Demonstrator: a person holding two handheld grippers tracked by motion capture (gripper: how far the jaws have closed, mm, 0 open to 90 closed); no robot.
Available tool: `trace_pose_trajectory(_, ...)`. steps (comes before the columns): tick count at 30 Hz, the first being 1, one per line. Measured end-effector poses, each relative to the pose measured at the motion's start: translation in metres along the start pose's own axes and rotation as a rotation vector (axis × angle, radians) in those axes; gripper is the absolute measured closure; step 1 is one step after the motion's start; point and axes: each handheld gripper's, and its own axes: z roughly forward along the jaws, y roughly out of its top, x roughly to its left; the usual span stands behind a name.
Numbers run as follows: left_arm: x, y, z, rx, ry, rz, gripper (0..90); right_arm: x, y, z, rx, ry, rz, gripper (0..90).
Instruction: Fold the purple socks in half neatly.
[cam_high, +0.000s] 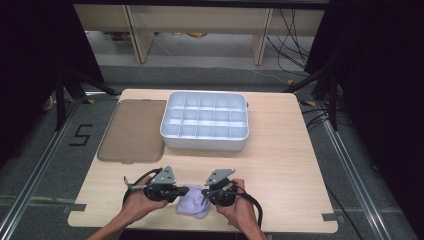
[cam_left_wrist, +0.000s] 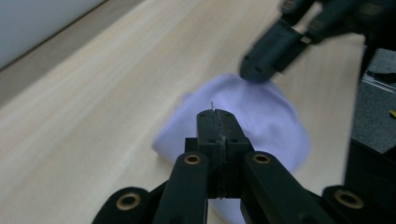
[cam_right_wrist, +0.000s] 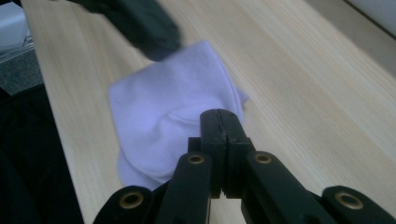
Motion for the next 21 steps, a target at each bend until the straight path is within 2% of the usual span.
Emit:
trace_pose_trajectory(1,0.005,-0.002,0.007,0.012,-0.002,-0.013,89.1,0.001,0.001,0.001,0.006,0.013,-0.011,90.0)
trace_pose_trajectory(2,0.009,-0.004,0.01,0.028,-0.001,-0.011,89.0,0.004,0.0,0.002,0.01,-0.002,0.005,90.0)
trace_pose_trajectory(3,0.013,-0.008,0.016,0.043,-0.004,-0.034,89.1,0.006,-0.001,0.002,0.036,-0.016,0.031,90.0)
trace_pose_trajectory(4,0.016,-0.011,0.018,0.052,-0.005,-0.035,89.1,0.004,-0.003,0.005,0.03,-0.006,-0.001,90.0)
trace_pose_trajectory(5,0.018,-0.012,0.018,0.035,-0.016,-0.072,89.1,0.003,-0.004,0.006,0.04,0.003,-0.002,90.0)
trace_pose_trajectory(6,0.018,-0.012,0.016,0.035,-0.017,-0.071,89.1,0.001,-0.006,0.008,0.046,0.003,0.0,90.0)
trace_pose_trajectory(7,0.018,-0.01,0.012,0.042,0.003,-0.036,89.1,0.001,-0.008,0.01,0.041,-0.003,0.002,90.0)
trace_pose_trajectory(8,0.015,-0.009,0.01,0.02,-0.001,-0.037,89.0,0.002,-0.009,0.009,0.051,0.0,0.03,90.0)
trace_pose_trajectory(9,0.013,-0.01,0.007,0.002,-0.007,-0.056,88.9,0.002,-0.009,0.01,0.041,-0.004,0.02,90.0)
trace_pose_trajectory(10,0.011,-0.01,0.004,0.005,-0.009,-0.03,88.9,0.002,-0.008,0.008,0.048,-0.007,0.023,90.0)
trace_pose_trajectory(11,0.008,-0.01,0.001,0.001,-0.01,-0.034,88.7,0.002,-0.007,0.007,0.044,0.005,0.004,90.0)
trace_pose_trajectory(12,0.006,-0.012,-0.002,-0.002,-0.016,-0.038,88.5,0.003,-0.006,0.005,0.019,-0.001,0.013,90.0)
trace_pose_trajectory(13,0.005,-0.013,-0.005,-0.003,-0.019,-0.027,88.5,0.003,-0.004,0.003,0.022,0.01,-0.009,90.0)
trace_pose_trajectory(14,0.004,-0.014,-0.007,-0.006,-0.022,-0.025,88.4,0.004,-0.003,0.001,0.005,0.004,-0.006,90.0)
trace_pose_trajectory(15,0.001,-0.016,-0.009,-0.012,-0.028,-0.044,88.3,0.006,-0.002,-0.002,0.012,0.01,-0.004,90.0)
trace_pose_trajectory(16,0.0,-0.017,-0.01,-0.011,-0.034,-0.031,88.2,0.006,-0.002,-0.003,0.002,0.015,-0.018,90.0)
trace_pose_trajectory(17,-0.004,-0.02,-0.01,-0.012,-0.044,-0.043,88.1,0.009,-0.002,-0.003,-0.013,0.004,-0.012,90.0)
trace_pose_trajectory(19,-0.01,-0.023,-0.009,0.008,-0.057,-0.011,87.8,0.013,-0.003,-0.004,-0.003,0.015,-0.002,90.0)
trace_pose_trajectory(20,-0.012,-0.025,-0.007,0.026,-0.054,-0.006,87.5,0.014,-0.004,-0.003,-0.002,0.02,-0.01,90.0)
trace_pose_trajectory(21,-0.012,-0.027,-0.006,0.038,-0.048,-0.006,87.4,0.015,-0.005,-0.004,0.023,0.016,0.003,90.0)
